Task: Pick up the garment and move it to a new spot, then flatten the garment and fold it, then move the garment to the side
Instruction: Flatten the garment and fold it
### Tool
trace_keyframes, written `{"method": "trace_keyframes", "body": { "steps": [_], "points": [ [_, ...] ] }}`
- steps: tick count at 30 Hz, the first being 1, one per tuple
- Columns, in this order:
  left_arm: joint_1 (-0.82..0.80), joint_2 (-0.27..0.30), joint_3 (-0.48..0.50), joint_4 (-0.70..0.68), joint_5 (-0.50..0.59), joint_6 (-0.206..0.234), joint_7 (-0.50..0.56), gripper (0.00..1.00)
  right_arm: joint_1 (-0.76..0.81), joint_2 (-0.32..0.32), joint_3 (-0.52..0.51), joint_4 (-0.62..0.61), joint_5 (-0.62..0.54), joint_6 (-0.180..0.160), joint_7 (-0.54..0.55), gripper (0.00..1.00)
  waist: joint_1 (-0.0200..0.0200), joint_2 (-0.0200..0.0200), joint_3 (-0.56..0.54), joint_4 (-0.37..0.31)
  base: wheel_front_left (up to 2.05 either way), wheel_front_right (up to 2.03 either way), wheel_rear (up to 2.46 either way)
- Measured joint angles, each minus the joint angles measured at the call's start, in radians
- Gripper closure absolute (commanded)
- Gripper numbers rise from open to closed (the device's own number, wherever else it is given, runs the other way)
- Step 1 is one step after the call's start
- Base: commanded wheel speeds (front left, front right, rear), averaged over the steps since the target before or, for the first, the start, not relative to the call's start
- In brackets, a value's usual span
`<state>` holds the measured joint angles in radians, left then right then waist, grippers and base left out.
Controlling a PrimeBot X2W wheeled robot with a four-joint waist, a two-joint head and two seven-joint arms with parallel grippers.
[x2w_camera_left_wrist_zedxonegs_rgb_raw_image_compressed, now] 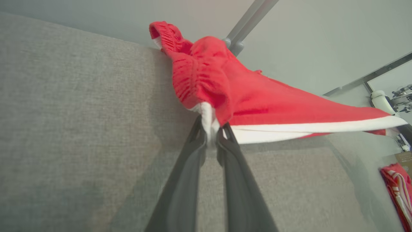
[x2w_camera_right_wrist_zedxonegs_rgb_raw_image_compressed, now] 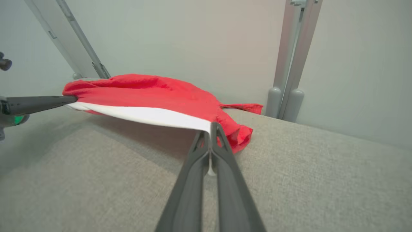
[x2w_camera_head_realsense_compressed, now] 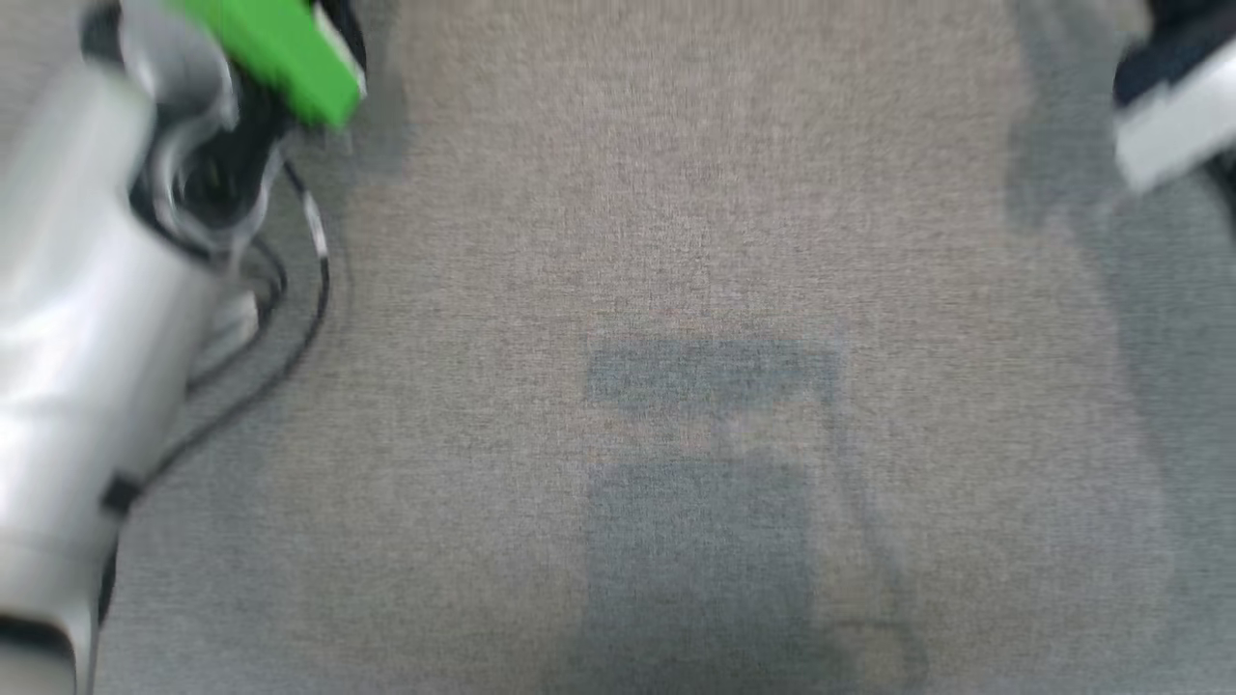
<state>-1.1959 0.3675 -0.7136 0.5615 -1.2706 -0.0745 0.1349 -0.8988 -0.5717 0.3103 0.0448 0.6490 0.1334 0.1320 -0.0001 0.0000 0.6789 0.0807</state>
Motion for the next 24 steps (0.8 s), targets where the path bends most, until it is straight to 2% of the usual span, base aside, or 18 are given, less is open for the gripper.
{"method": "trace_keyframes", "body": {
  "steps": [3, 8, 11, 13, 14, 19, 24],
  "points": [
    [0.174, 0.049, -0.005, -0.13, -0.007, 0.057, -0.035, 1.0, 0.223, 0.002, -0.058, -0.132, -0.02, 0.0, 0.03, 1.0, 0.0, 0.0, -0.072, 0.0, 0.0, 0.0, 0.0],
    [0.473, 0.107, 0.004, -0.358, -0.051, 0.151, -0.122, 1.0, 0.58, 0.053, -0.126, -0.315, -0.092, 0.0, 0.061, 1.0, 0.0, 0.0, -0.19, 0.0, 0.0, 0.0, 0.0],
    [0.654, 0.132, 0.002, -0.49, -0.067, 0.201, -0.187, 1.0, 0.751, 0.078, -0.149, -0.399, -0.135, -0.001, 0.059, 1.0, -0.0001, 0.0, -0.255, -0.003, 0.0, 0.0, 0.0],
    [0.772, 0.156, -0.004, -0.566, -0.074, 0.231, -0.235, 1.0, 0.846, 0.113, -0.166, -0.429, -0.126, -0.001, 0.052, 1.0, -0.0001, 0.0, -0.295, -0.006, 0.0, 0.0, 0.0],
    [0.826, 0.17, -0.009, -0.6, -0.071, 0.248, -0.259, 1.0, 0.892, 0.111, -0.165, -0.442, -0.129, -0.001, 0.052, 1.0, -0.0001, 0.0, -0.314, -0.008, 0.0, 0.0, 0.0],
    [1.061, 0.173, -0.05, -0.729, -0.07, 0.304, -0.341, 1.0, 1.13, 0.139, -0.236, -0.48, -0.119, 0.0, 0.034, 1.0, -0.0001, 0.0, -0.391, -0.015, 0.0, 0.0, 0.0],
    [1.2, 0.158, -0.063, -0.833, -0.086, 0.317, -0.371, 1.0, 1.321, 0.155, -0.309, -0.568, -0.088, -0.001, 0.026, 1.0, -0.0001, 0.0, -0.428, -0.002, 0.0, 0.0, 0.0]
  ]
}}
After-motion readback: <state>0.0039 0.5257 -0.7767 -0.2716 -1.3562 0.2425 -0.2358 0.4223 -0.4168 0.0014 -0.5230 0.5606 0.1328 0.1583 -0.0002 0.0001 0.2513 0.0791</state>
